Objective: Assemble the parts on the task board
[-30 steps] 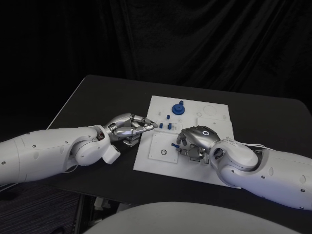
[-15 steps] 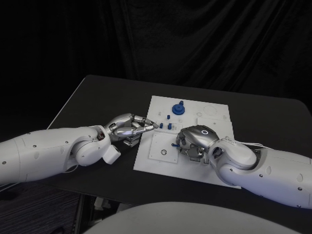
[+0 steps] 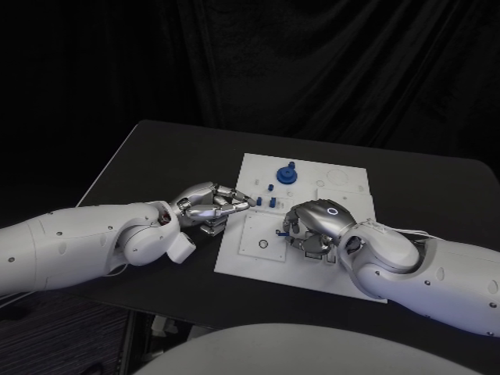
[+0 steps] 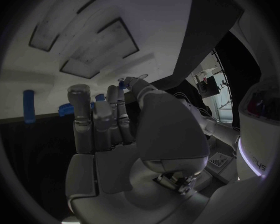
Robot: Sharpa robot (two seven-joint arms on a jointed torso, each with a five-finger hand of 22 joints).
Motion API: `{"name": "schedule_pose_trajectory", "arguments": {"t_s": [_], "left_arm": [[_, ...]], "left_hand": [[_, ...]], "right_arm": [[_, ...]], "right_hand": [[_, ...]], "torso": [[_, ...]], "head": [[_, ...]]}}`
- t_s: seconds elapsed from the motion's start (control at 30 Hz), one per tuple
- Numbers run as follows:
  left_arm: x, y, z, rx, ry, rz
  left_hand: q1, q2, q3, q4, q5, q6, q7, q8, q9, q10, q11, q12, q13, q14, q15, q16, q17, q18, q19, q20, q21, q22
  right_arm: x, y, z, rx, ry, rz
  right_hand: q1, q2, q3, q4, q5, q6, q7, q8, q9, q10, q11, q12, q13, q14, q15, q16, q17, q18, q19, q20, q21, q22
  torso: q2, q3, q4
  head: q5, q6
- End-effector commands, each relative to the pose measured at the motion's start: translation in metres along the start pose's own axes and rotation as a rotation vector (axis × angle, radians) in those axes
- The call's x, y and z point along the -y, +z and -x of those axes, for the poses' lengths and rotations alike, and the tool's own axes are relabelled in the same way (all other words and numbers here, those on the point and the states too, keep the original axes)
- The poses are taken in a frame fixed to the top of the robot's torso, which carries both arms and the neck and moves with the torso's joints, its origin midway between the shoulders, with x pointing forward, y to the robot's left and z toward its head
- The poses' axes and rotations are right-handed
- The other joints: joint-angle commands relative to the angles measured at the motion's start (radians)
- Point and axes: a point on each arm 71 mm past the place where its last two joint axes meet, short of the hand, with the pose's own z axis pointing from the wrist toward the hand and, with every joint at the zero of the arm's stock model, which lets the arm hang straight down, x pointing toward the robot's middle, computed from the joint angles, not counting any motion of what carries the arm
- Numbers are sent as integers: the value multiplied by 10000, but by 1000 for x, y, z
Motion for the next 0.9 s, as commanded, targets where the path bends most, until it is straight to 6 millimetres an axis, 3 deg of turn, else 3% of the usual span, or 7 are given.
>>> {"name": "schedule_pose_trajectory", "arguments": {"t_s": [0.03, 0.13, 0.3, 0.5, 0.9], "left_arm": [[0, 2, -5, -362, -239, 34], [0, 4, -9, -599, -335, 33], [0, 7, -17, -1128, -533, 137], [-2, 12, -26, -1759, -733, 459], [-3, 18, -35, -2165, -835, 552]], "left_hand": [[144, 29, 108, -10, 42, 67, 58, 6, -19, 1114, -8, -41, 2606, 1040, 35, 27, 2634, 187, -25, 21, -52, 2167], [167, 55, 174, -24, 95, 159, 42, 38, -33, 1114, -19, -41, 2606, 1040, 31, 27, 2634, 177, 7, 20, -23, 2183], [319, -13, 706, -209, 1134, 373, 14, -15, -200, 1114, -58, -41, 2606, 1040, -10, 27, 2634, 163, 53, -23, 21, 2213], [318, -55, 810, -246, 1192, 369, 22, -59, -239, 1114, -52, -41, 2606, 1040, -9, 27, 2634, 155, 76, -22, 43, 2226], [284, -128, 1016, -299, 1229, 311, 48, -181, -326, 1114, -40, -41, 2606, 1040, 2, 27, 2634, 166, 39, -16, 13, 2214]], "right_arm": [[-3, 0, 14, 579, 127, 404], [-3, 1, 24, 657, 84, 495], [-5, 2, 35, 803, 38, 654], [-8, 4, 41, 864, 33, 837], [-14, 8, 41, 679, 110, 1108]], "right_hand": [[-23, 39, 55, -6, -75, 34, -9, 25, 50, 64, 0, -48, -15, 25, -59, -8, -29, -54, 64, 3, 27, 767], [-28, 36, 60, -9, -110, 31, -10, 23, 57, 72, -2, -60, -21, 21, -60, -15, -49, -55, 64, 1, 28, 767], [-45, 32, 104, -8, -99, -84, 30, -53, 58, 122, 7, -94, -37, 0, -59, -46, -109, -54, 44, -4, -3, 756], [-41, 20, 146, -30, 30, -80, 29, -59, 84, 197, 1, -96, -39, -14, -61, -69, -159, -50, 30, -9, -25, 749], [-23, -12, 169, -63, 87, -96, 36, -75, 95, 220, -3, -108, -44, -28, -65, -85, -198, -46, 19, -12, -44, 744]], "torso": [[-2, 6, -4], [-14, 8, -4], [-14, -5, 4], [-17, -23, -1], [8, -3, 5]], "head": [[9, -1], [3, -1], [11, -1], [58, -1], [49, -1]]}}
